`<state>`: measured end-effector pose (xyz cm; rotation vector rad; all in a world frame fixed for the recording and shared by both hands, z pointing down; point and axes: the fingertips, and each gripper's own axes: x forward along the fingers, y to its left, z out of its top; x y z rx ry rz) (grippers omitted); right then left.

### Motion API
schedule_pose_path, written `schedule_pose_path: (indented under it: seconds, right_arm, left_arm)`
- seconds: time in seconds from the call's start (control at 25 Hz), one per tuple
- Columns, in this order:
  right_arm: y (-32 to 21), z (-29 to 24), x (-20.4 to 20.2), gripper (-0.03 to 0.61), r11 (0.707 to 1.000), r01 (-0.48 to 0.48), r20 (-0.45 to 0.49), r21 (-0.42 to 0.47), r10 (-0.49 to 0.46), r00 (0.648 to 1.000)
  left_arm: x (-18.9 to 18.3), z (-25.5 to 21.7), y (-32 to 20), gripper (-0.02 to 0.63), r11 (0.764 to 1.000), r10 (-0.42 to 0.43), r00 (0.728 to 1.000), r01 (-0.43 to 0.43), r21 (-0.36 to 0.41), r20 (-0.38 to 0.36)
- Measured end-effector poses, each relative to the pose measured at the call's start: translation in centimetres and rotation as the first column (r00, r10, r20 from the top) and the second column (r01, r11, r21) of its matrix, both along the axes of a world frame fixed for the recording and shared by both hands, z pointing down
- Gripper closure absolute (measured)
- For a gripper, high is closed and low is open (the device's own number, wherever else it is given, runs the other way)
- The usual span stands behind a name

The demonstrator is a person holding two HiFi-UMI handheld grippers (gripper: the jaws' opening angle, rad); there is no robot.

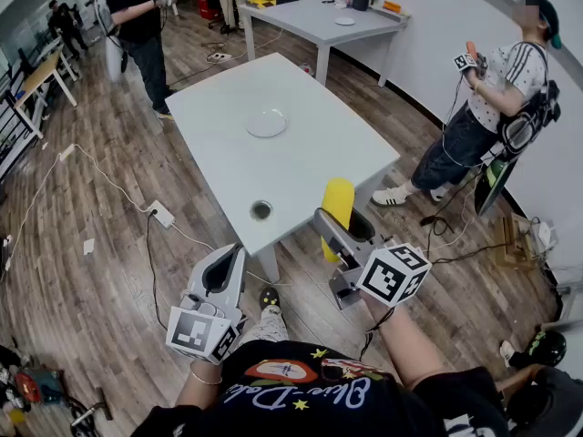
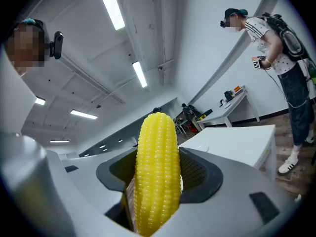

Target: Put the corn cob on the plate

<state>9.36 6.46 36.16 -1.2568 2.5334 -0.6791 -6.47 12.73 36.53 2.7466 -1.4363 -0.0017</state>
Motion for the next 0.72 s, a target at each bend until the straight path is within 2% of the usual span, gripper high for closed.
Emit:
schedule_pose_path:
  seconds: [0.16, 0.32, 0.48, 0.6, 0.72]
  right_arm:
    - [-10.4, 0.4, -2.9, 0.314, 0.999, -0.002, -0.044, -0.037, 0.000, 0.999]
    - [-20.6, 2.2, -5.2, 0.314, 0.995, -0.003, -0.118, -0.098, -0.009, 0.993]
    - [-30.0, 6.9, -6.0, 0.314, 0.972, -0.031, -0.190, -0.234, -0.015, 0.982]
    - [-35.6, 10.3, -6.5, 0.314, 0.957, -0.034, -0.273, -0.289, -0.049, 0.961]
    - [-39.9, 13.0, -7.8, 0.314, 0.938, -0.014, -0.313, -0.347, -0.101, 0.944]
  left_arm:
    - [-1.9, -0.7, -8.1, 0.611, 1.000, 0.021, 1.000, -0.021, -0.001, -0.011]
    - [-2.9, -0.4, -14.6, 0.611, 1.000, 0.003, 1.000, -0.003, -0.030, -0.021]
    - [-3.1, 1.9, -18.1, 0.611, 0.994, -0.021, 0.998, 0.015, -0.108, -0.053]
    - [-3.7, 2.2, -20.3, 0.611, 0.989, -0.073, 0.997, 0.067, -0.131, -0.040]
    - [-4.8, 4.0, -21.9, 0.611, 0.978, -0.112, 0.993, 0.103, -0.179, -0.042]
